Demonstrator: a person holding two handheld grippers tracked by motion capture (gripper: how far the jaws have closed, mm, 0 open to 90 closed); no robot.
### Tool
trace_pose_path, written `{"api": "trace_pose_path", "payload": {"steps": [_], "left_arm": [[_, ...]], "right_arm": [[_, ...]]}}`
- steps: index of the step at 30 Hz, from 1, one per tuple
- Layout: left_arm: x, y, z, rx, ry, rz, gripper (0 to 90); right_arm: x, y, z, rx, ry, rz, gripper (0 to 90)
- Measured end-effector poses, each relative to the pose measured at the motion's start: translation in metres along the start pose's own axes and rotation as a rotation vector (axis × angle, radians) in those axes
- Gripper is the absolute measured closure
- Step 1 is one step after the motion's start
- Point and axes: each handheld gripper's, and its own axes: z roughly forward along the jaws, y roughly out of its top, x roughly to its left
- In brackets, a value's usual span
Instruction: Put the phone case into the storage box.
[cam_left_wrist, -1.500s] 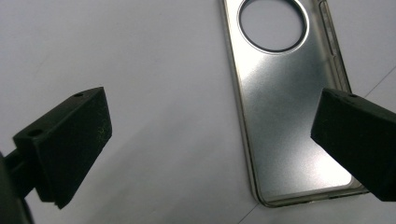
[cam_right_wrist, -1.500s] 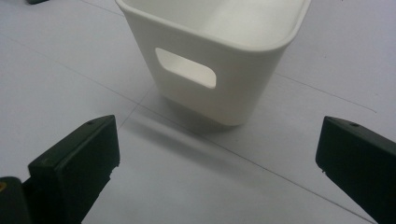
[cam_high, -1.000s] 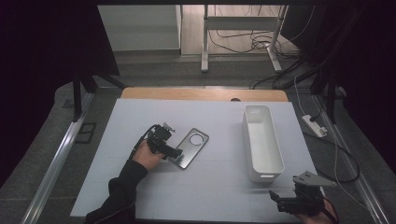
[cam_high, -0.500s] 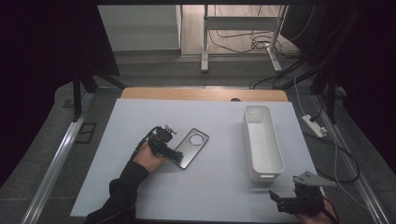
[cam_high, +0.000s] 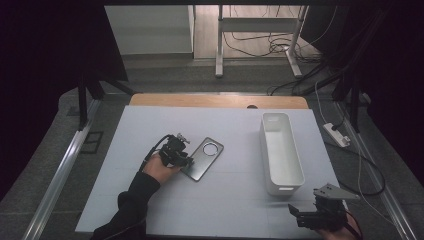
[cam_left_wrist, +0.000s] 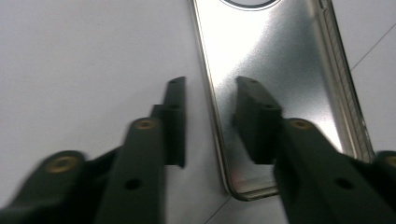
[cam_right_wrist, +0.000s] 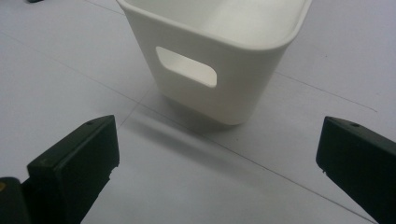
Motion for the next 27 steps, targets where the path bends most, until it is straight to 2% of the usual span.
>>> {"api": "trace_pose_path", "payload": {"steps": [1,4,5,9,20,27], "left_arm": [[0.001,0.0,0.0,0.001,-0.014,-0.006,76.4],[0.003,0.001,0.0,0.007,-0.015,-0.011,84.6],[0.005,0.001,0.0,0.007,-0.03,-0.029,85.0],[0.005,0.0,0.0,-0.001,-0.036,-0.045,87.7],[0.004,-0.008,-0.001,-0.057,-0.029,-0.045,89.1],[0.003,-0.012,-0.011,-0.118,-0.035,-0.053,89.2]], "right_arm": [[0.0,0.0,0.0,0.0,0.0,0.001,0.0],[0.0,0.0,0.0,0.0,-0.001,0.0,0.0],[0.0,0.0,0.0,0.0,-0.001,0.001,0.0],[0.0,0.0,0.0,0.0,-0.001,0.002,0.0],[0.0,0.0,0.0,0.0,0.0,0.002,0.0],[0.0,0.0,0.0,-0.001,0.001,0.003,0.0]]}}
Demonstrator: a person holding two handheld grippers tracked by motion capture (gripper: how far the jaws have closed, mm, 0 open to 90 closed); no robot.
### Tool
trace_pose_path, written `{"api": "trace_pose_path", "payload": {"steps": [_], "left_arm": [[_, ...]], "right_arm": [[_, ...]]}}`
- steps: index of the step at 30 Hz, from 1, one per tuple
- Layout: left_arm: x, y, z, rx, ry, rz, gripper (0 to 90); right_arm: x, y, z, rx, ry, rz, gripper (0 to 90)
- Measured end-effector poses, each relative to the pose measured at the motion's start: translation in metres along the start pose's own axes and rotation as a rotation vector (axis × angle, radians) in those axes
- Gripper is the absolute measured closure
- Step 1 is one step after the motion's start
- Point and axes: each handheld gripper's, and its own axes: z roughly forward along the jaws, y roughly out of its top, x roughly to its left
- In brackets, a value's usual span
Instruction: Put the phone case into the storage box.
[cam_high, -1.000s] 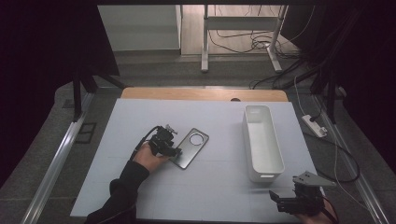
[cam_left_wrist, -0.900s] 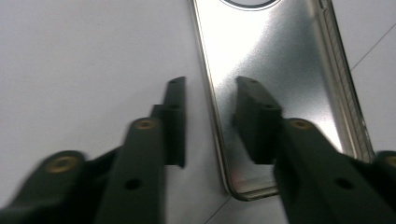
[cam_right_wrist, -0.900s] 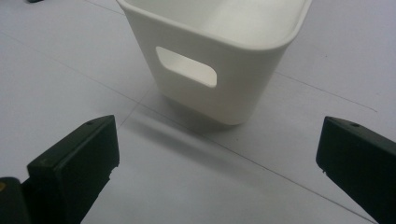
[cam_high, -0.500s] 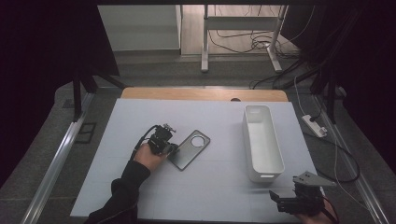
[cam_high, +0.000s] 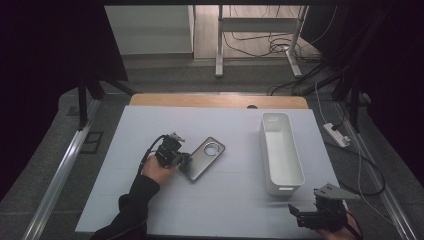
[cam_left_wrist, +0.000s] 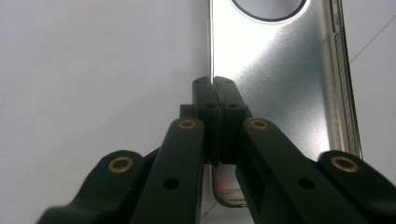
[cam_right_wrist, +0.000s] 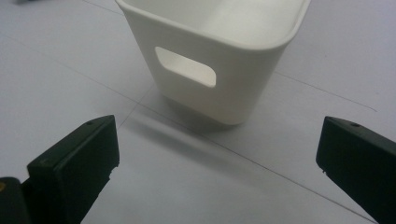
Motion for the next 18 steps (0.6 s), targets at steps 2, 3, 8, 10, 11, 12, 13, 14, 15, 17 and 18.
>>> {"api": "trace_pose_path", "payload": {"steps": [2,3,8,10,11,12,13,14,15,17,18], "left_arm": [[0.0,-0.001,-0.001,-0.003,-0.006,0.001,89.2],[-0.001,-0.001,-0.003,-0.007,-0.011,0.001,89.2],[-0.003,-0.006,-0.013,-0.056,-0.011,-0.009,89.2],[-0.004,-0.007,-0.015,-0.066,-0.016,-0.009,89.2],[-0.005,-0.008,-0.018,-0.079,-0.018,-0.008,89.2],[-0.005,-0.009,-0.02,-0.088,-0.022,-0.011,89.2],[-0.007,-0.01,-0.021,-0.098,-0.023,-0.014,89.1],[-0.007,-0.011,-0.023,-0.103,-0.023,-0.011,89.2],[-0.008,-0.013,-0.025,-0.111,-0.02,-0.008,89.2],[-0.009,-0.014,-0.027,-0.119,-0.018,-0.007,89.2],[-0.011,-0.016,-0.03,-0.133,-0.02,-0.008,89.1]], "right_arm": [[0.0,0.0,0.0,0.0,0.0,0.0,0.0],[0.0,0.0,0.0,-0.001,0.0,0.0,0.0],[0.0,0.0,0.0,-0.002,0.001,-0.002,0.0],[0.0,0.0,0.0,-0.002,0.001,-0.003,0.0],[0.0,0.0,0.0,-0.003,0.001,-0.004,0.0],[0.0,0.0,0.0,-0.003,0.001,-0.004,0.0],[0.0,0.0,0.0,-0.003,0.001,-0.004,0.0],[0.0,0.0,0.0,-0.002,0.001,-0.003,0.0],[0.0,0.0,0.0,-0.003,0.002,-0.004,0.0],[0.0,0.0,0.0,-0.003,0.001,-0.004,0.0],[0.0,0.0,0.0,-0.003,0.002,-0.005,0.0]]}}
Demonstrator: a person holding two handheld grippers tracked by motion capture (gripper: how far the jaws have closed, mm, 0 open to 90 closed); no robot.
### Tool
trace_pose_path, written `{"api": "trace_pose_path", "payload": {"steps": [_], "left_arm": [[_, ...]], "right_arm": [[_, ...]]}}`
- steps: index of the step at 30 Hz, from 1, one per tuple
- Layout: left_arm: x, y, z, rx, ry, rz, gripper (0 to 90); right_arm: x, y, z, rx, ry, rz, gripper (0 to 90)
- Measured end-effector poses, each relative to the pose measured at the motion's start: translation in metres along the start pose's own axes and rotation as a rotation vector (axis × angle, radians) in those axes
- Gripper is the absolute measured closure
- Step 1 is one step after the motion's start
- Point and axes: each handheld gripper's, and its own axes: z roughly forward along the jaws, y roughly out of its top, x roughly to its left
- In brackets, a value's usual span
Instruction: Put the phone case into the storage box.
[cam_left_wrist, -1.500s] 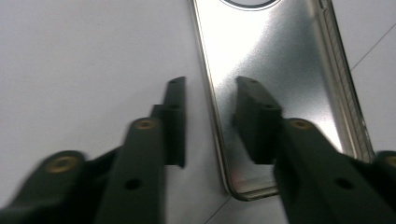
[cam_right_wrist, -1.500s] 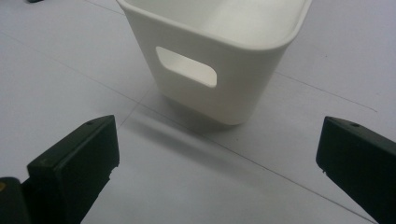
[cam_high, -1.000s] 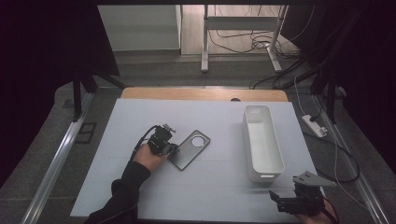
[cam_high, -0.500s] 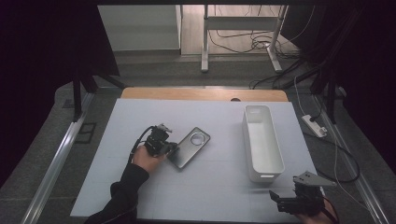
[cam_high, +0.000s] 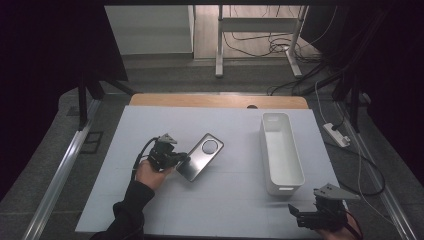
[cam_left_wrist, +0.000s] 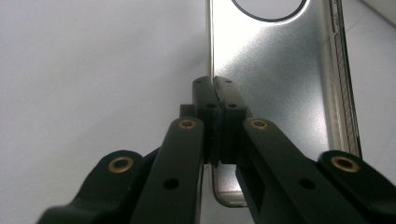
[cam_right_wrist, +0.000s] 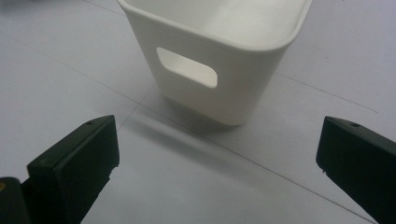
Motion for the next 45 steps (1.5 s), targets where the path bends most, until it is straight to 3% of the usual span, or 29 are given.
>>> {"api": "trace_pose_path", "payload": {"steps": [14,27,45], "left_arm": [[-0.017,-0.01,-0.02,-0.083,0.003,0.019,89.2],[-0.03,-0.02,-0.039,-0.165,-0.003,0.012,89.1],[-0.042,-0.035,-0.055,-0.214,-0.013,0.003,89.1]], "right_arm": [[0.0,0.0,0.0,-0.001,0.001,-0.003,0.0],[0.0,0.0,-0.001,-0.003,0.0,-0.003,0.0],[0.0,0.0,-0.002,-0.016,0.012,0.002,0.0]]}}
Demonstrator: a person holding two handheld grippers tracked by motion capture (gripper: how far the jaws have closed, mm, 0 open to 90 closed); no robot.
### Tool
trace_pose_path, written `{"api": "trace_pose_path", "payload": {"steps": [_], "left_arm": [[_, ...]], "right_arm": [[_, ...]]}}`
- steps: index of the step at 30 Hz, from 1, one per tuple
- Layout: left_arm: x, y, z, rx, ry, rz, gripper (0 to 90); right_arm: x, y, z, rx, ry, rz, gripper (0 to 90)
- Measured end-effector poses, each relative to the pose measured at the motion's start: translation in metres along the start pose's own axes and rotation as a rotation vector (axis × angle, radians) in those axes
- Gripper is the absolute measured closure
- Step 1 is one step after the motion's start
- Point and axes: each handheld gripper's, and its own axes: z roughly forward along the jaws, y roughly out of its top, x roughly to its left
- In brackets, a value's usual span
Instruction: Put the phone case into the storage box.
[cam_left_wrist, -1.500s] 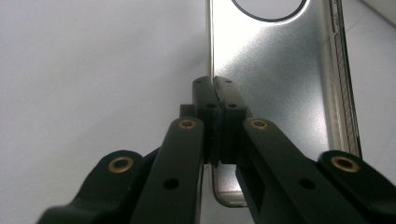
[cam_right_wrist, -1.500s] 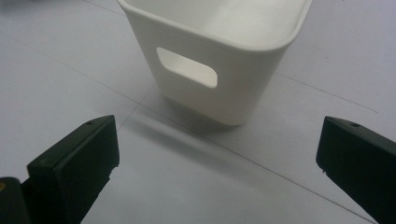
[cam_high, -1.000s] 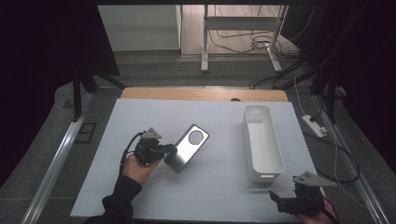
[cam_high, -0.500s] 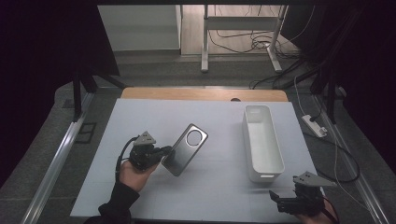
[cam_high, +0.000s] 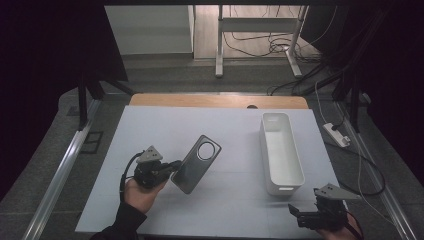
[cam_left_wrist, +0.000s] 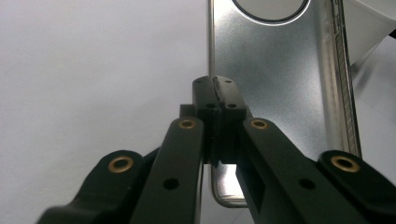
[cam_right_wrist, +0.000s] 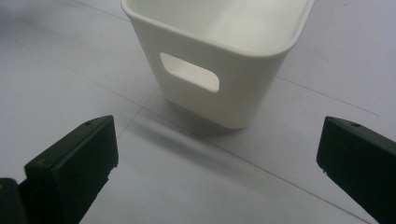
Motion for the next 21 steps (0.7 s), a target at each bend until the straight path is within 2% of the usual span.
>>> {"api": "trace_pose_path", "payload": {"steps": [7,10,15,21], "left_arm": [[-0.003,-0.003,-0.004,-0.007,0.004,0.0,89.1],[-0.004,-0.004,-0.005,-0.01,0.003,-0.004,89.1],[-0.005,-0.004,-0.006,-0.01,0.001,-0.002,89.1],[-0.007,-0.003,-0.005,-0.011,-0.002,0.002,89.1]], "right_arm": [[-0.001,0.001,-0.003,-0.015,0.013,0.009,0.0],[0.0,0.005,-0.008,-0.036,0.026,0.011,0.0],[-0.002,0.011,-0.011,-0.041,0.041,0.016,0.0],[-0.005,0.024,-0.013,-0.049,0.085,0.016,0.0]]}}
